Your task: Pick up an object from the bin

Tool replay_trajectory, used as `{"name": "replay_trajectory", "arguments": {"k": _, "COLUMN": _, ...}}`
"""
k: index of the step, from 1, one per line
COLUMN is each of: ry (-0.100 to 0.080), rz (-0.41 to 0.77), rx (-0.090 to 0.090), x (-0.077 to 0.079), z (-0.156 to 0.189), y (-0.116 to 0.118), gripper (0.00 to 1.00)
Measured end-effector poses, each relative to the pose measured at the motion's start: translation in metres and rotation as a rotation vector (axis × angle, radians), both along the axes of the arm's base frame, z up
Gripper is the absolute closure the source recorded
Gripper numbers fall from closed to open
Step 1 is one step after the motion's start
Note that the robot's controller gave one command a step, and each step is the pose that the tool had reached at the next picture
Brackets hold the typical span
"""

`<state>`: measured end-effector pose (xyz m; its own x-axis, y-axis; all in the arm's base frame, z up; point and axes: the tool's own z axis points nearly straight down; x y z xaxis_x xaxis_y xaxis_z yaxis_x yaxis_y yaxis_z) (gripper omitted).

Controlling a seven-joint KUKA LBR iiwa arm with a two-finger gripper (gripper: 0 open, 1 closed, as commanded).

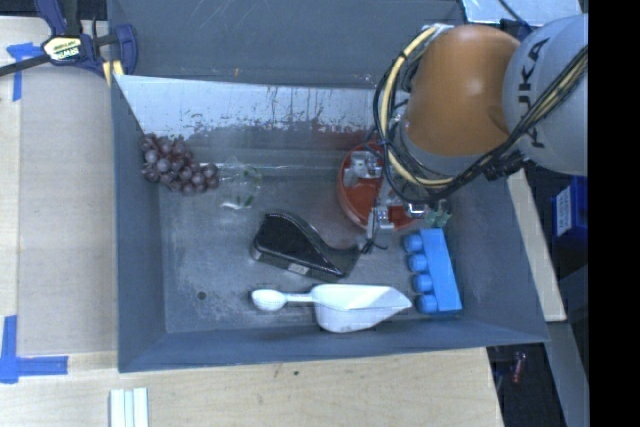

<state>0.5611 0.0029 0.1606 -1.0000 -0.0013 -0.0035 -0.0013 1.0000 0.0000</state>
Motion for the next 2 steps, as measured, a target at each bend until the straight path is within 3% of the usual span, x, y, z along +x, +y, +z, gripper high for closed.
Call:
{"name": "replay_trajectory", "arguments": {"k": 1, "ry": -0.02, "rz": 0.088, "rx": -0.002, "x": -0.061, "z": -0.088, "y": 0.001, "gripper": 0.0}}
{"name": "replay_trajectory", "arguments": {"k": 2, "ry": -0.018, "rz": -0.044, "rx": -0.001, "x": -0.029, "z": -0.09, "y": 0.041, "gripper": 0.0}}
